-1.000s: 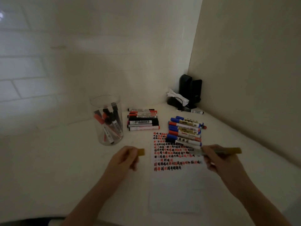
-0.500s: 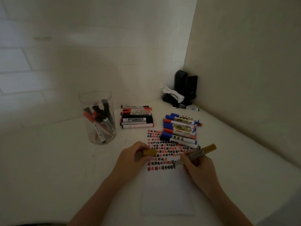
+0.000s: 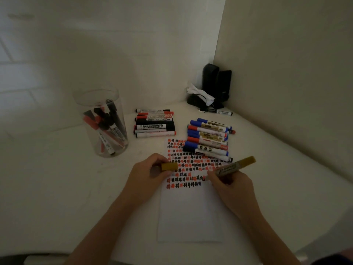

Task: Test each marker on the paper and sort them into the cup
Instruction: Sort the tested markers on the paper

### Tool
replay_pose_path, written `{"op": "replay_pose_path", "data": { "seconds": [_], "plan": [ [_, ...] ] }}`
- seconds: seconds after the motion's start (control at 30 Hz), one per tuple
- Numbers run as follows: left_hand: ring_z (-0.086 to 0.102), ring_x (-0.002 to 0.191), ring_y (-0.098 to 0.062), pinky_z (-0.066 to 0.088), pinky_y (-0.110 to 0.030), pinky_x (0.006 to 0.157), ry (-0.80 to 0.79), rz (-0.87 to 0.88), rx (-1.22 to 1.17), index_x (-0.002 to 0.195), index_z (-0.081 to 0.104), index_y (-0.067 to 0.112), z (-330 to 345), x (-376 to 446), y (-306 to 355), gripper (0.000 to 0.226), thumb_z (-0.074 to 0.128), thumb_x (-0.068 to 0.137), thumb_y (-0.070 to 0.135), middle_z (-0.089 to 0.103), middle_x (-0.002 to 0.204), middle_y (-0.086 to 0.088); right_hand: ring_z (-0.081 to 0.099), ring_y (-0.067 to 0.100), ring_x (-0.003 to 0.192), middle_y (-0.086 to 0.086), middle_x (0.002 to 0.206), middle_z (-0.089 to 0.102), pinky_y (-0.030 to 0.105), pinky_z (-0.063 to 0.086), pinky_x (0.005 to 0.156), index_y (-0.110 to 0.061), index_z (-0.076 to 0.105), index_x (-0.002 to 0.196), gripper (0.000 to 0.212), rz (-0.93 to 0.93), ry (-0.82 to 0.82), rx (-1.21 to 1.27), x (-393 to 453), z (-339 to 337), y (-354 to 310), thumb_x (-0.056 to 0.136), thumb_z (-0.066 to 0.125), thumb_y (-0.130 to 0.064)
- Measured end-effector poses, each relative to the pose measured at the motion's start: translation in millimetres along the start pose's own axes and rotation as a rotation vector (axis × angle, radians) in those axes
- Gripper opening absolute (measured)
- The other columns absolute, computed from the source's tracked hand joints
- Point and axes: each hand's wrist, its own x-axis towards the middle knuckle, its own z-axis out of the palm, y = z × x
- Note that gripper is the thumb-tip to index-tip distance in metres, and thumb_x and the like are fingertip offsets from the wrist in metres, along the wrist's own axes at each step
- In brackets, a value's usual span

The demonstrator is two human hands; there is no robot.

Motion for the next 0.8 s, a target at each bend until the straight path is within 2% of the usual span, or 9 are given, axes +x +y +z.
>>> {"op": "replay_pose_path", "data": {
  "seconds": [0.1,0.2,0.3,0.47,0.6,0.67,0.8],
  "plan": [
    [0.056,0.094,0.009,0.039,-0.001,0.079,0.001,0.001,0.0,0.101,0.062,0.026,0.2,-0.4,-0.5,0.024,0.073,0.08,0.032,0.062,0.097,0.019,0.059,-0.01,0.06,-0.015,0.066,0.062,0.005,0.044,0.05,-0.029,0.06,0.069,0.018,-0.009,-0.036,0.017,-1.3,-0.3,0.1,0.081,0.072,-0.036],
    [0.055,0.096,0.01,0.039,0.0,0.08,0.0,0.007,0.007,0.101,0.062,0.025,0.0,-0.6,-1.3,0.025,0.073,0.08,0.032,0.062,0.098,0.019,0.059,-0.005,0.056,-0.012,0.064,0.062,0.007,0.044,0.049,-0.026,0.062,0.068,0.02,-0.004,-0.03,-0.003,-1.0,-0.2,2.0,0.08,0.073,-0.038],
    [0.055,0.096,0.011,0.038,0.001,0.08,-0.004,0.007,0.013,0.102,0.061,0.025,-0.2,-0.9,-1.3,0.025,0.073,0.08,0.031,0.061,0.098,0.019,0.058,-0.012,0.061,-0.015,0.067,0.063,0.005,0.043,0.049,-0.029,0.062,0.072,0.017,-0.02,-0.034,-0.011,-1.1,-0.8,2.4,0.08,0.072,-0.039],
    [0.055,0.094,0.012,0.038,0.002,0.078,-0.003,-0.007,0.008,0.103,0.061,0.025,-0.6,-1.3,-0.7,0.025,0.073,0.081,0.03,0.062,0.099,0.019,0.058,-0.013,0.063,-0.016,0.07,0.063,0.004,0.043,0.05,-0.027,0.063,0.075,0.015,-0.052,-0.057,-0.014,-1.5,1.7,2.6,0.081,0.071,-0.037],
    [0.056,0.093,0.01,0.038,0.001,0.079,-0.007,-0.012,0.015,0.103,0.061,0.026,-1.2,-1.7,-0.6,0.025,0.072,0.081,0.031,0.061,0.099,0.019,0.06,0.003,0.062,-0.014,0.07,0.061,0.011,0.047,0.054,-0.027,0.061,0.074,0.017,-0.045,-0.03,-0.033,-1.0,2.5,5.5,0.081,0.071,-0.039],
    [0.056,0.093,0.008,0.038,0.0,0.079,-0.011,-0.018,0.019,0.102,0.061,0.027,-0.7,-2.1,0.2,0.024,0.072,0.082,0.031,0.061,0.099,0.019,0.06,0.004,0.061,-0.011,0.07,0.062,0.014,0.049,0.055,-0.029,0.059,0.072,0.019,-0.038,-0.019,-0.038,-0.2,2.0,6.0,0.08,0.071,-0.041],
    [0.056,0.093,0.011,0.038,0.001,0.079,-0.003,-0.01,0.01,0.101,0.061,0.027,-0.5,-1.7,1.0,0.023,0.072,0.081,0.03,0.061,0.098,0.02,0.06,-0.007,0.062,-0.016,0.069,0.062,0.006,0.046,0.053,-0.03,0.06,0.072,0.017,-0.049,-0.058,-0.028,-2.0,2.6,3.9,0.081,0.072,-0.037]
  ]
}}
